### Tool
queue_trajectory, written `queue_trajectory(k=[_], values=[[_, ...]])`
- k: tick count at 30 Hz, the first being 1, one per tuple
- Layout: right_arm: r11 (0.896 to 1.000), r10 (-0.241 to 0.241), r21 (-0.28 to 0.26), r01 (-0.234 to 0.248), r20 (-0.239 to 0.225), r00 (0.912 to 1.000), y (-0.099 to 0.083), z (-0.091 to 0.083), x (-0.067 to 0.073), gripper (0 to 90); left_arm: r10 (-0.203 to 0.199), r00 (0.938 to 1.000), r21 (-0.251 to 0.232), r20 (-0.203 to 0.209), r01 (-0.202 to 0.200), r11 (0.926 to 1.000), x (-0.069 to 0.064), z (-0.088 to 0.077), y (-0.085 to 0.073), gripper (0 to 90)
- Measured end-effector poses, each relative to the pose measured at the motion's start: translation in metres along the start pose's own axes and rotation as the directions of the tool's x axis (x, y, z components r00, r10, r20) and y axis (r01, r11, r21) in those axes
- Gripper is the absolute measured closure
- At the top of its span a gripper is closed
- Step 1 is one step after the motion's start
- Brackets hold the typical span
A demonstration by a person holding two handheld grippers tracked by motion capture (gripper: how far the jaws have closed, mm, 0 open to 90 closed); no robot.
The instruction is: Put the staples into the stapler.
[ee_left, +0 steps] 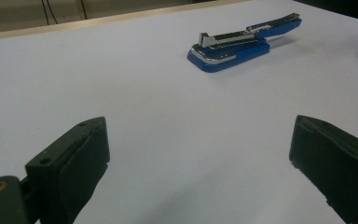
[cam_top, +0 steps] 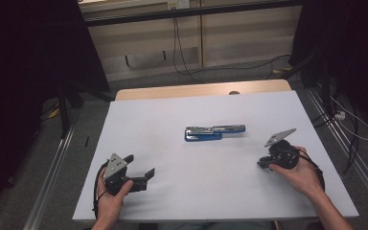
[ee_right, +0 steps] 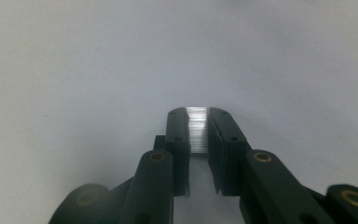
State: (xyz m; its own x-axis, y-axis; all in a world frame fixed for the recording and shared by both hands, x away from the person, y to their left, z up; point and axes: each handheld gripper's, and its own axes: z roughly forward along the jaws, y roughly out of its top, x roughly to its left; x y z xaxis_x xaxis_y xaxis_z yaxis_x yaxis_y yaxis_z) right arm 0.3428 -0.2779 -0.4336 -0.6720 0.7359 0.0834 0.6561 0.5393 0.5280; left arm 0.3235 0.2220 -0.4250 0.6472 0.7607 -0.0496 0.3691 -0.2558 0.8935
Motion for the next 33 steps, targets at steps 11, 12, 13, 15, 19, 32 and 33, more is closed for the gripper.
queue_trajectory(k=[11, 12, 13, 15, 19, 32, 33], values=[[0.999, 0.039, -0.038, -0.039, -0.006, 0.9992, -0.0010, -0.0008, -0.0028, 79.1, -0.003, 0.9999, -0.013, 0.011, 0.003, 0.9999, -0.0002, -0.0017, 0.0008, 5.2], [0.998, 0.046, -0.044, -0.046, -0.007, 0.9989, -0.0017, -0.0008, -0.0033, 79.1, -0.007, 0.9999, -0.018, 0.010, 0.007, 0.9998, -0.0007, -0.0020, 0.0011, 5.2], [0.997, 0.049, -0.055, -0.050, -0.013, 0.9987, -0.0023, -0.0010, -0.0036, 79.1, -0.003, 1.0000, -0.022, 0.009, 0.003, 0.9997, -0.0005, -0.0025, 0.0012, 5.1], [0.996, 0.048, -0.075, -0.048, -0.005, 0.9988, -0.0019, -0.0023, -0.0037, 79.1, -0.002, 1.0000, -0.024, 0.008, 0.002, 0.9997, 0.0000, -0.0027, 0.0013, 5.1], [0.989, 0.065, -0.128, -0.067, -0.021, 0.9977, -0.0017, -0.0052, -0.0057, 79.1, -0.011, 0.9999, -0.020, 0.003, 0.011, 0.9997, 0.0009, -0.0023, 0.0010, 5.1], [0.973, 0.076, -0.216, -0.081, -0.033, 0.9966, 0.0011, -0.0085, -0.0027, 79.1, -0.011, 0.9999, -0.032, 0.006, 0.012, 0.9994, 0.0007, -0.0040, 0.0014, 5.4], [0.972, 0.072, -0.222, -0.078, -0.034, 0.9968, 0.0014, -0.0090, -0.0027, 79.1, -0.007, 1.0000, -0.032, 0.005, 0.007, 0.9995, 0.0011, -0.0040, 0.0014, 5.4]])
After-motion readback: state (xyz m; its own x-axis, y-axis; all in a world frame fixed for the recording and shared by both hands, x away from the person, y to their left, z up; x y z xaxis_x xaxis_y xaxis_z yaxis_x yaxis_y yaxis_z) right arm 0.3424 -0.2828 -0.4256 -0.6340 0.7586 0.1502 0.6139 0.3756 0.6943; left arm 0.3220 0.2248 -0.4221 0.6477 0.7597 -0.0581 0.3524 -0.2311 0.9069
